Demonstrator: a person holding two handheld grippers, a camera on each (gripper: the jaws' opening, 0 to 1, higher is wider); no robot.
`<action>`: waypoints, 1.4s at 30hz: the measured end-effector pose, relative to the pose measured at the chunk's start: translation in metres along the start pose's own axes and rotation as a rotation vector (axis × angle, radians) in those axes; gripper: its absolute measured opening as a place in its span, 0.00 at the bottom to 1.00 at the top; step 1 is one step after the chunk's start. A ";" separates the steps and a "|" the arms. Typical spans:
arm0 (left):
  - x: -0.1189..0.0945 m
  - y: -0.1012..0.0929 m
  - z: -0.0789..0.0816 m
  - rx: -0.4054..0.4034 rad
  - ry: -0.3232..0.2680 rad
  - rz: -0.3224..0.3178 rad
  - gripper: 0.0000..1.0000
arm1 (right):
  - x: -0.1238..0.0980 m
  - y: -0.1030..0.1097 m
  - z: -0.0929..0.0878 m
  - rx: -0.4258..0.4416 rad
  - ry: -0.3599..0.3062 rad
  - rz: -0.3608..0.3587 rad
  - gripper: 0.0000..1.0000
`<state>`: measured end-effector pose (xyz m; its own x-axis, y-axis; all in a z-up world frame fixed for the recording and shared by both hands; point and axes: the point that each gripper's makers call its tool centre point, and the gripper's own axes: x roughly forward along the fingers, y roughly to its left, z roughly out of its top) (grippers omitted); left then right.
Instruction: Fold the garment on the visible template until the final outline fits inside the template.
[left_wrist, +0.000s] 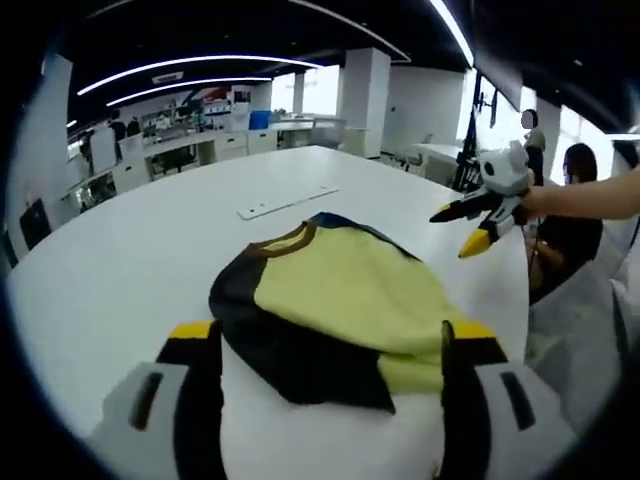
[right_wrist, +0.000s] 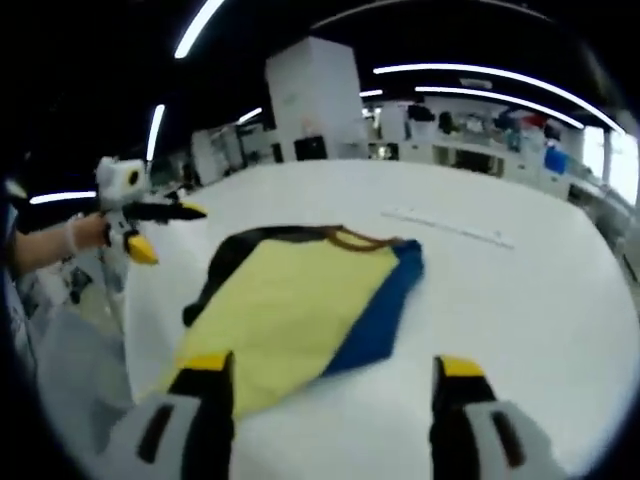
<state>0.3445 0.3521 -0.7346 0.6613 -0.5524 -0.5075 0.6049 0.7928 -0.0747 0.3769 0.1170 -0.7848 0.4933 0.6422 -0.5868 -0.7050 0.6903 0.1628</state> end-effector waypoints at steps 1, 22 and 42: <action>-0.001 -0.002 -0.001 0.002 0.002 -0.002 0.88 | 0.002 0.003 -0.003 0.026 0.004 0.000 0.77; -0.010 -0.007 -0.023 -0.037 0.025 -0.003 0.86 | 0.029 0.052 -0.051 0.321 0.047 0.052 0.06; -0.013 -0.003 -0.031 -0.064 0.026 0.008 0.84 | 0.054 0.077 0.069 0.376 -0.084 0.169 0.00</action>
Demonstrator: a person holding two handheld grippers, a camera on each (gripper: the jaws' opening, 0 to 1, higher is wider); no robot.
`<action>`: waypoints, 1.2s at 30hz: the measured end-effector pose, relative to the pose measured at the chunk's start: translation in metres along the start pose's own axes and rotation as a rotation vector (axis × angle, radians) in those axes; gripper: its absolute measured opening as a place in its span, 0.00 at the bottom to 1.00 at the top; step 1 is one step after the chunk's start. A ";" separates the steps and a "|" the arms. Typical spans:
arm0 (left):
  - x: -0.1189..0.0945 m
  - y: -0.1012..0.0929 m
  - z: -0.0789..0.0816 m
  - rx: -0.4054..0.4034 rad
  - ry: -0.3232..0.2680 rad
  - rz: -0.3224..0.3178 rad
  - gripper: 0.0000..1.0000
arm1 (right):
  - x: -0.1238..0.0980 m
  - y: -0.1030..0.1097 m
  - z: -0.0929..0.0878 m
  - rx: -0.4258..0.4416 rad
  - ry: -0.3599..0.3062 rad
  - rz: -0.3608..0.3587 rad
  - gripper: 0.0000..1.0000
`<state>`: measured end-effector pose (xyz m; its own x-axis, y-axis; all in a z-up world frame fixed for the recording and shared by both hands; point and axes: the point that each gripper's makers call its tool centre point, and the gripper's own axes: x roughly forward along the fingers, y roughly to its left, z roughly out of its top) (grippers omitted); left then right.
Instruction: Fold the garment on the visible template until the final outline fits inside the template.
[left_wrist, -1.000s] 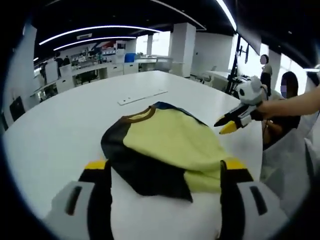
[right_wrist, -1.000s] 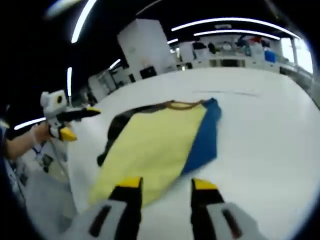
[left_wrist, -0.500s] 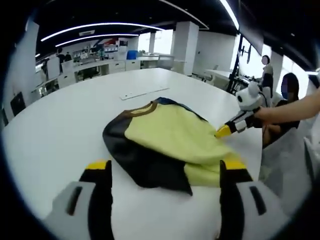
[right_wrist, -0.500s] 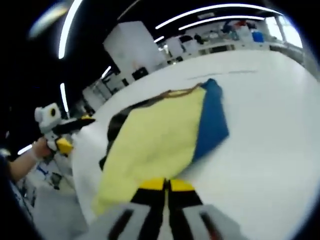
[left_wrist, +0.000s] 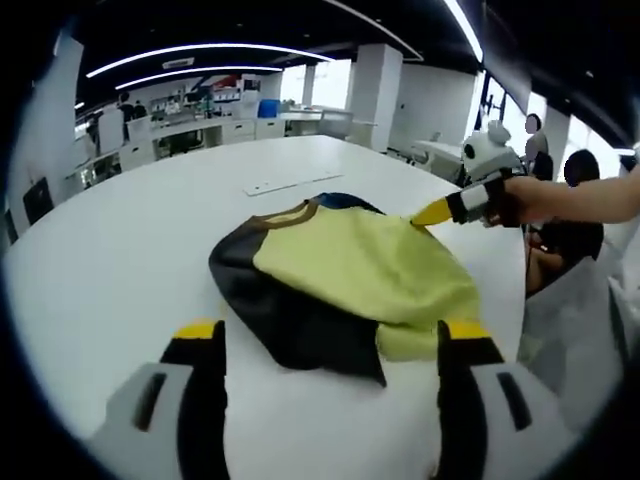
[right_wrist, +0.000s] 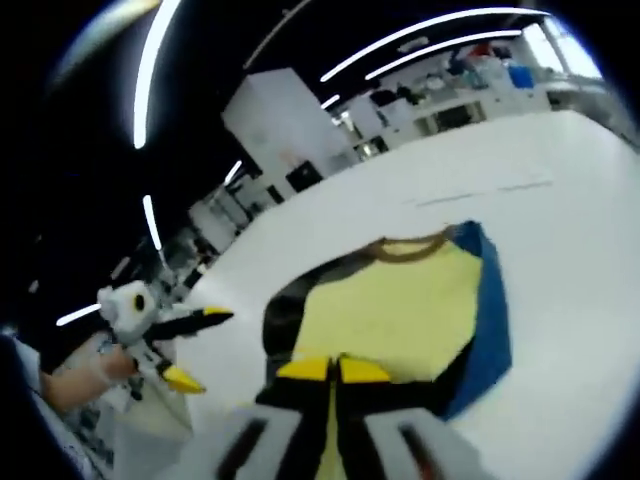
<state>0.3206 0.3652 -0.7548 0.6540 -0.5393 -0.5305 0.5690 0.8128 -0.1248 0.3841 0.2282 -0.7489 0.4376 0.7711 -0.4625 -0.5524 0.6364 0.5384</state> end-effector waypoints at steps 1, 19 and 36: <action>0.000 0.000 0.000 -0.001 -0.001 0.002 0.84 | 0.002 0.000 0.001 -0.002 0.002 0.000 0.00; -0.005 0.001 -0.009 -0.041 0.001 0.011 0.83 | 0.074 -0.007 -0.014 -0.019 0.155 -0.061 0.00; 0.001 -0.006 -0.006 -0.031 0.003 -0.008 0.83 | 0.050 -0.004 -0.008 -0.200 0.162 -0.016 0.23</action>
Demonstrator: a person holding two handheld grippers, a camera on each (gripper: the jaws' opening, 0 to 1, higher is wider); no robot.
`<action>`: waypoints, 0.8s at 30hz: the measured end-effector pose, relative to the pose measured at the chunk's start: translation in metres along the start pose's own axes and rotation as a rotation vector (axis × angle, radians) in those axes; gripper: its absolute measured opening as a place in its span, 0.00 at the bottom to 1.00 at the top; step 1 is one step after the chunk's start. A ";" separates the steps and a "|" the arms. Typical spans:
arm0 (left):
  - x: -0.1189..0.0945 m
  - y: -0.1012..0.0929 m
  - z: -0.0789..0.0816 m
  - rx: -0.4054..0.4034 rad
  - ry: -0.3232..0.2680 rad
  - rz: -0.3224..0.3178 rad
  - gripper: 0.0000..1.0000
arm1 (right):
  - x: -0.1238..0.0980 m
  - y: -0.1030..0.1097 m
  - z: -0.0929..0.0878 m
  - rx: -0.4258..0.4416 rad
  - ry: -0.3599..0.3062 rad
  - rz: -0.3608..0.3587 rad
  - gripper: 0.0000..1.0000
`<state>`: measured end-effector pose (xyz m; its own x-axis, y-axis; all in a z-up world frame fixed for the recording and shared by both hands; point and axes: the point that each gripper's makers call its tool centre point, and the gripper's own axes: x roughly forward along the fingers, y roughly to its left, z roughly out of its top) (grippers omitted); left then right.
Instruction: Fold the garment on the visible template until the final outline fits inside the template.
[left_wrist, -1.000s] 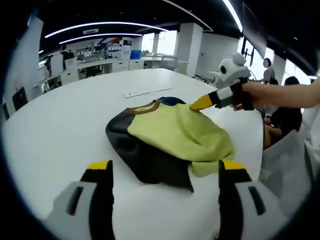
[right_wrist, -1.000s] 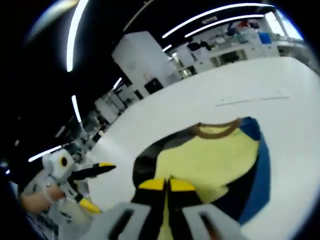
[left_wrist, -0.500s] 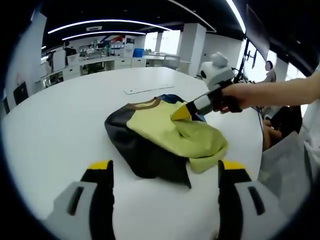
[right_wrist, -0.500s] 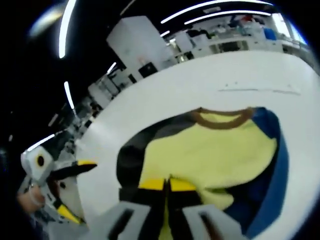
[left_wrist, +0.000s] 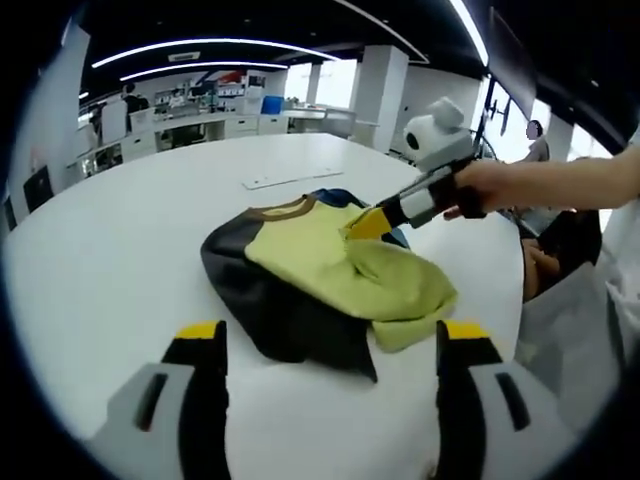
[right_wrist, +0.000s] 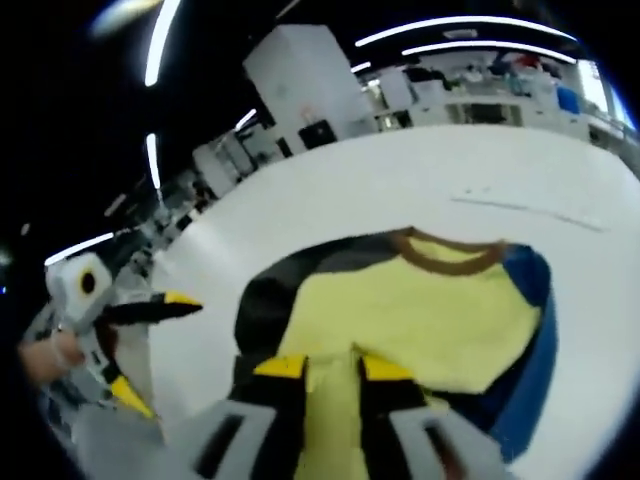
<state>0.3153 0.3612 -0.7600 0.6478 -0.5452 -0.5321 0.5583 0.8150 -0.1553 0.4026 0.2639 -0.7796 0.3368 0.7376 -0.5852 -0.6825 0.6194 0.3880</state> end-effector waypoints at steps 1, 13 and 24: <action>0.000 0.000 0.000 0.001 0.000 0.000 0.83 | -0.002 0.001 0.000 -0.004 -0.001 0.003 0.26; -0.002 -0.001 -0.001 0.007 0.003 -0.006 0.83 | -0.035 0.005 -0.022 -0.161 -0.020 0.048 0.71; -0.004 -0.003 -0.004 0.004 0.003 -0.008 0.83 | -0.065 -0.034 -0.037 -0.042 -0.080 -0.052 0.72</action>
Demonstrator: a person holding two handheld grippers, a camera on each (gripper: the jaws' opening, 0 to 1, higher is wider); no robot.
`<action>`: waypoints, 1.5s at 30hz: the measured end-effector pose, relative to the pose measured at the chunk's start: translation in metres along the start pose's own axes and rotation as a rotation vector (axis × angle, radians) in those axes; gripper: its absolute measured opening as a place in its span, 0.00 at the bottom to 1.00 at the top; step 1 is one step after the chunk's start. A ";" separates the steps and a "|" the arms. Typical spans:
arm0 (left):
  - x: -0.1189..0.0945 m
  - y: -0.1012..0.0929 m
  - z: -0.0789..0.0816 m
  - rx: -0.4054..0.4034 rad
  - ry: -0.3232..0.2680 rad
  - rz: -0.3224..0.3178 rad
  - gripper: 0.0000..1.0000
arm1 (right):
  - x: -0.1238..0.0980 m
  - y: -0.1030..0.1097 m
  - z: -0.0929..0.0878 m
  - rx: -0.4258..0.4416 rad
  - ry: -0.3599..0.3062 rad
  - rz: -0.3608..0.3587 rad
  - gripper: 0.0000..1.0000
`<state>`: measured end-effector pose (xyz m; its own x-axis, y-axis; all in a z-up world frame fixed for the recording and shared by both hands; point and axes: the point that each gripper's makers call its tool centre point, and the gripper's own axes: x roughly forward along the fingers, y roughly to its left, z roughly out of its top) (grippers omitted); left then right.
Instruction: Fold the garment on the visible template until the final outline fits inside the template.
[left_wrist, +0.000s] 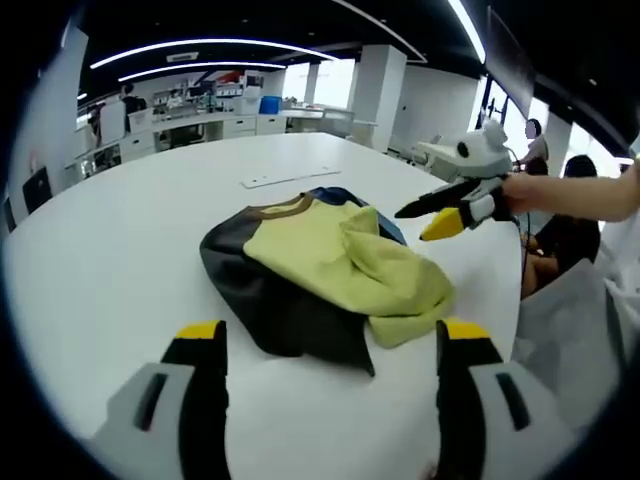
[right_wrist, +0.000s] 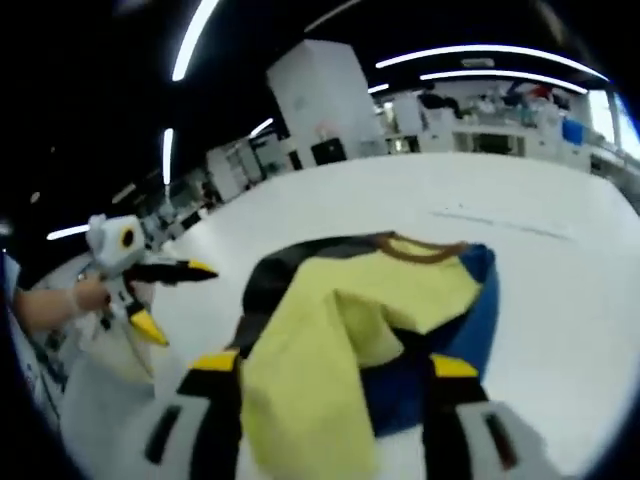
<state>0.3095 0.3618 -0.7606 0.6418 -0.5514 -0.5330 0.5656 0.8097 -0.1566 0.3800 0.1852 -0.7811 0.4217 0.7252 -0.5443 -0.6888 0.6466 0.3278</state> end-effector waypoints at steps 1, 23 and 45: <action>0.001 0.000 0.000 -0.001 0.001 -0.001 0.83 | -0.002 -0.007 -0.002 0.015 -0.004 -0.021 0.71; -0.002 0.000 -0.008 -0.015 0.009 0.003 0.83 | 0.003 -0.035 -0.048 0.127 0.059 -0.249 0.43; 0.000 -0.002 -0.013 -0.034 0.012 0.001 0.83 | -0.007 -0.043 -0.028 0.166 -0.008 -0.266 0.00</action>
<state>0.3019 0.3626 -0.7709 0.6363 -0.5482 -0.5428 0.5468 0.8168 -0.1840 0.3900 0.1457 -0.8129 0.5797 0.5265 -0.6218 -0.4477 0.8435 0.2968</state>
